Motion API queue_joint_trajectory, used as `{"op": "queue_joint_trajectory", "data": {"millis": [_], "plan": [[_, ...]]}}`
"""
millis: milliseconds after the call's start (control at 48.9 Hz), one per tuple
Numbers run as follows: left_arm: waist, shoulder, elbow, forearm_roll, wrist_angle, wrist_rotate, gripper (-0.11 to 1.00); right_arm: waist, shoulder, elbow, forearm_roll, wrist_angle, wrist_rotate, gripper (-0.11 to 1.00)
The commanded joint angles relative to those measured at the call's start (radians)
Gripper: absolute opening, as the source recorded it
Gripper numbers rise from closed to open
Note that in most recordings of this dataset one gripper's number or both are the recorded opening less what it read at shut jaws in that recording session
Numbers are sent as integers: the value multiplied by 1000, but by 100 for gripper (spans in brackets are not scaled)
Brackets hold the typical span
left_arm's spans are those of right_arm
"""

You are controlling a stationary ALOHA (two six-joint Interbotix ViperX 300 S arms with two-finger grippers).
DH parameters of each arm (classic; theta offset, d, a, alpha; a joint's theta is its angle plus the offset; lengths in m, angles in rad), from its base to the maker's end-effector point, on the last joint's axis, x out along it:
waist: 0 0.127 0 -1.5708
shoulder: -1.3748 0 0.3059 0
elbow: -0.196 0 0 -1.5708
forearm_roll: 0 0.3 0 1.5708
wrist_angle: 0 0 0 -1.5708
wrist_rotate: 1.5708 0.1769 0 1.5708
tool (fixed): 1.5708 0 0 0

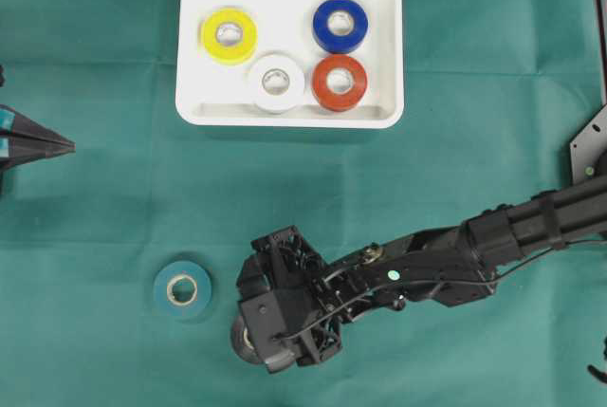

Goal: Put the tape into the white case with the right arm.
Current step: 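Close the right gripper on the black roll's rim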

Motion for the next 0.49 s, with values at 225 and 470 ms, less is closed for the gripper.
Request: {"op": "queue_joint_trajectory", "data": {"millis": [225,470], "plan": [[3,9,-12,-2,-2,0,1,12,0,-72,2,123,2,48],[3,9,-12,-2,-2,0,1,12,14,-81,3,121,2,48]]}}
